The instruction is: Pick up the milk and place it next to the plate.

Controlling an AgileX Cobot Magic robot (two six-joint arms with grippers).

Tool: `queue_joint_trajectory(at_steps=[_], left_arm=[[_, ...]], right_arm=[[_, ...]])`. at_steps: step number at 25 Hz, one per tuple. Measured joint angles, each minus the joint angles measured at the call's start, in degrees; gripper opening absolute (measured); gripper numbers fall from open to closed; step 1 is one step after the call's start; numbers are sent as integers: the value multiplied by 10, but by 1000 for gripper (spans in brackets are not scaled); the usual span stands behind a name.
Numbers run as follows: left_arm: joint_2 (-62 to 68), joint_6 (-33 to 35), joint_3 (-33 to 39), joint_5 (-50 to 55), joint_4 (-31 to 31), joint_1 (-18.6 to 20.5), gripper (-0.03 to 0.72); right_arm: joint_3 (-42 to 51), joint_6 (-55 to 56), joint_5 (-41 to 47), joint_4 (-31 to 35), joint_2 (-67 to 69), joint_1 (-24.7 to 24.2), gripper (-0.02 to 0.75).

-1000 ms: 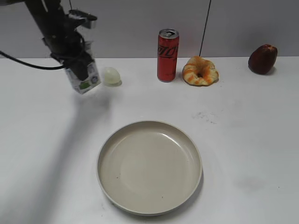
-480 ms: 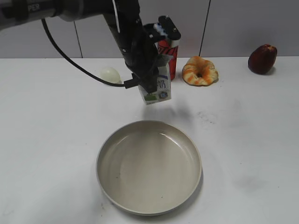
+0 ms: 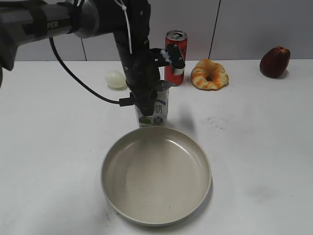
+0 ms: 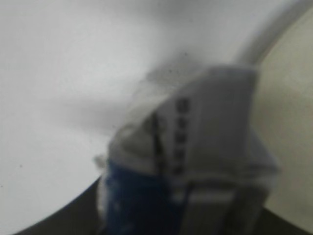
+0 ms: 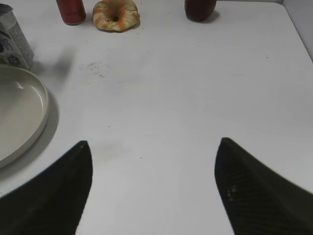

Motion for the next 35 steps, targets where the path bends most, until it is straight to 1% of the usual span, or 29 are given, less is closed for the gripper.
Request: queue_joint_trajectory(at_steps=[1,4,5,6,9,12,14,17,20,21,23,26,29,31,33,35], left_arm=[[0,0,0,0,0,0,382],[-1,-9,-4,-1,-1,0,557],[-2,-16,-4,-1,-1,0,599],[-3,-21,-4,-1,-1,0,621],[-15,-41,-4,0,10,1,645],[-47,-73,-4,0,30,7,648],[-80,-103,-4,0,46,14,639],[-139,-181,-4,-1,88,35,614],[-191,-282,-4,-1,129,72,592],[-206,-310,-4,-1,137,90,590],[-231,-377,-4,-1,142,130,586],[-257,-451,-4,0,141,203,584],[-283,-479,9,-1,118,267,583],[-307,-485,36,-1,97,301,583],[-342,-487,87,-1,88,326,583],[-386,-487,154,-1,85,339,583]], right_arm=[[0,0,0,0,0,0,588],[0,0,0,0,0,0,588],[0,0,0,0,0,0,588],[0,0,0,0,0,0,588],[0,0,0,0,0,0,588],[0,0,0,0,0,0,588],[0,0,0,0,0,0,588],[0,0,0,0,0,0,588],[0,0,0,0,0,0,588],[0,0,0,0,0,0,588],[0,0,0,0,0,0,588],[0,0,0,0,0,0,588],[0,0,0,0,0,0,588],[0,0,0,0,0,0,588],[0,0,0,0,0,0,588],[0,0,0,0,0,0,588]])
